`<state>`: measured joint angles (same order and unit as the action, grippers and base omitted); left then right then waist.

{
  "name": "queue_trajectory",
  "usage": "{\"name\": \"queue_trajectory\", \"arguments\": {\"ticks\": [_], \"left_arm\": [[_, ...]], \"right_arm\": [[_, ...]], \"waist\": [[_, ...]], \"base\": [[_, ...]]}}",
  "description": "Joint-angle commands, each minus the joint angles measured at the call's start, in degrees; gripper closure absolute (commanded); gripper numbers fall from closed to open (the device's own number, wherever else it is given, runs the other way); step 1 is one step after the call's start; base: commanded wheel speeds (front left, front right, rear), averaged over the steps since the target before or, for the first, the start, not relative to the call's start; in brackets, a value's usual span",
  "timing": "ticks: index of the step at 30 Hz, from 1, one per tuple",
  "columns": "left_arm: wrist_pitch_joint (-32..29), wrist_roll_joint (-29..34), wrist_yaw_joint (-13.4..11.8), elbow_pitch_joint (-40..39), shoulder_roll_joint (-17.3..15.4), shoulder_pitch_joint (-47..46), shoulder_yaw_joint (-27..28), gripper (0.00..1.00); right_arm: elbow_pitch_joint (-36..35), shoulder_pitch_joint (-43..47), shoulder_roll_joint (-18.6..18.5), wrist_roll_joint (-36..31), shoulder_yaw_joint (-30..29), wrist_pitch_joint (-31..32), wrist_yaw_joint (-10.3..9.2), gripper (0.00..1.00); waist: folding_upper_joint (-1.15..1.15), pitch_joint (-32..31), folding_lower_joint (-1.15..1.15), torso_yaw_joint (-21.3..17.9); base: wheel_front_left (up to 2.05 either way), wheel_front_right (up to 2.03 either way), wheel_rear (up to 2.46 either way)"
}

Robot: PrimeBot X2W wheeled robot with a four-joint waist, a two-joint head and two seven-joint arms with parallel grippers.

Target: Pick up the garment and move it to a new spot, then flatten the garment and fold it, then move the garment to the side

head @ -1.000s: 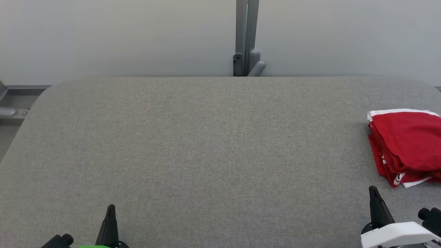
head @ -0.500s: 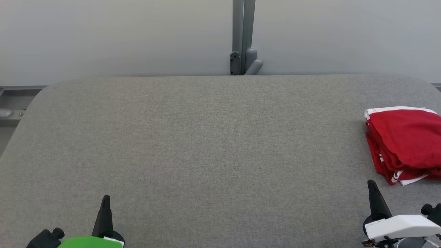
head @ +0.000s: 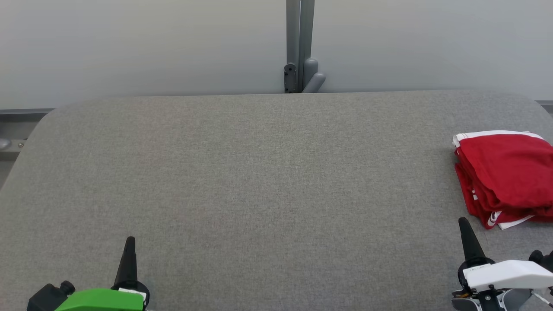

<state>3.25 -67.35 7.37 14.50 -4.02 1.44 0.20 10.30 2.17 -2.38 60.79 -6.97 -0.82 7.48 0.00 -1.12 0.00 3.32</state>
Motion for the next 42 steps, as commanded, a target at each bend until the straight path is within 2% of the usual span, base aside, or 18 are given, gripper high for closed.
{"name": "queue_trajectory", "arguments": {"ticks": [1,42], "left_arm": [[-0.41,-1.55,0.11,-0.88,-0.36,-1.63,0.46,1.00],[-5.68,-19.89,0.18,-2.18,-0.29,-4.96,2.46,1.00]], "right_arm": [[-0.32,-1.09,-0.36,2.02,-0.25,0.53,0.03,1.00],[0.53,-4.51,-0.57,23.57,-0.58,6.02,0.02,1.00]], "waist": [[0.00,0.04,0.00,-0.10],[0.00,0.83,0.00,-2.23]], "base": [[0.00,0.00,0.00],[0.00,0.00,0.00]]}}
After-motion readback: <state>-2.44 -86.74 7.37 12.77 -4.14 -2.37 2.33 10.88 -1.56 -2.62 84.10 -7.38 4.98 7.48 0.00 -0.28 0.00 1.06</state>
